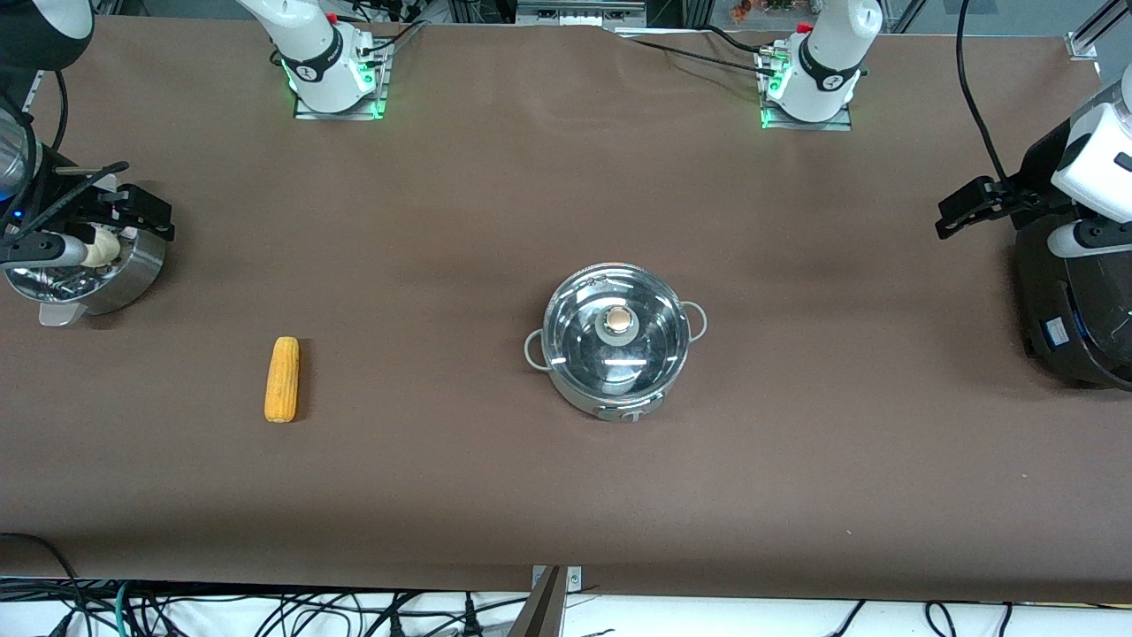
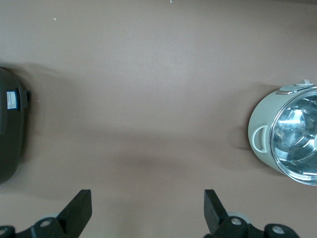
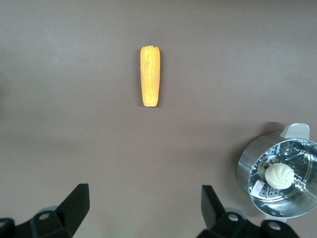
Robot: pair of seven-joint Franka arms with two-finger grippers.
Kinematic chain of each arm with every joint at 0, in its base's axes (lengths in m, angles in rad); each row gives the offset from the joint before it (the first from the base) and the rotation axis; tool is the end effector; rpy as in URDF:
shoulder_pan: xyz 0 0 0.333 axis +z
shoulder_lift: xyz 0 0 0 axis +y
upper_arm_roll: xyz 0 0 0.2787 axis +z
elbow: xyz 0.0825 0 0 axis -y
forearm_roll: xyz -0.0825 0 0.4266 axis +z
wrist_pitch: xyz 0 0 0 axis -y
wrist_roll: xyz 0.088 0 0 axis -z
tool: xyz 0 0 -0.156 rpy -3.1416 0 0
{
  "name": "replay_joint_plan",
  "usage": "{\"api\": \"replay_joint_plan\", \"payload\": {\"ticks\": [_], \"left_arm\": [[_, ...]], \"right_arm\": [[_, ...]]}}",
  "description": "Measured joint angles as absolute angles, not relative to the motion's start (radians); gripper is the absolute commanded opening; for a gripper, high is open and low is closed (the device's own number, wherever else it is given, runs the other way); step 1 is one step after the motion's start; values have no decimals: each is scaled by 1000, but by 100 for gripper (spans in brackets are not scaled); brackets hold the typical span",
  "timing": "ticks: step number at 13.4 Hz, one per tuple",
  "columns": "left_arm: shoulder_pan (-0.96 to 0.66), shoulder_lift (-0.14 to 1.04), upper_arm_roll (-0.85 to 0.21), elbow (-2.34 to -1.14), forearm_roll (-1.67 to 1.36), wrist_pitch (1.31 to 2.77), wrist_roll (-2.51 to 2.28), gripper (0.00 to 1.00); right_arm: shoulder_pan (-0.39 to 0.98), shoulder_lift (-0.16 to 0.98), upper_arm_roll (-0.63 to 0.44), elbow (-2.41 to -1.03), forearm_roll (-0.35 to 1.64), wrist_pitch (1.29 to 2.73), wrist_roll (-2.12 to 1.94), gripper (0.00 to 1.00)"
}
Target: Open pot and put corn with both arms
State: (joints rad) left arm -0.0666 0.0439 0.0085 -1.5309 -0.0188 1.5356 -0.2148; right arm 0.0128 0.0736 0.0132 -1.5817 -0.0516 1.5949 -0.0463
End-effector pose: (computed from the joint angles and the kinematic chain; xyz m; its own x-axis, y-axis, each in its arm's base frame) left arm 0.6022 -0.0381 0.5293 0.9869 0.1554 -0.0422 0.1560 -0.9877 0.0097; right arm 0.6133 0.0078 0.4903 0.9953 0.0734 -0.0627 0.0764 -0.9959 0.0476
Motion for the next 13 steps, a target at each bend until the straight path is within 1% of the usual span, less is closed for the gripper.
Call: {"api": "replay_joint_plan", "payload": {"ticks": [13], "left_arm": [[-67, 44, 8, -1531, -19, 1536, -215, 100]], "right_arm": [[12, 87, 13, -1574, -52, 1597, -46, 100]]}}
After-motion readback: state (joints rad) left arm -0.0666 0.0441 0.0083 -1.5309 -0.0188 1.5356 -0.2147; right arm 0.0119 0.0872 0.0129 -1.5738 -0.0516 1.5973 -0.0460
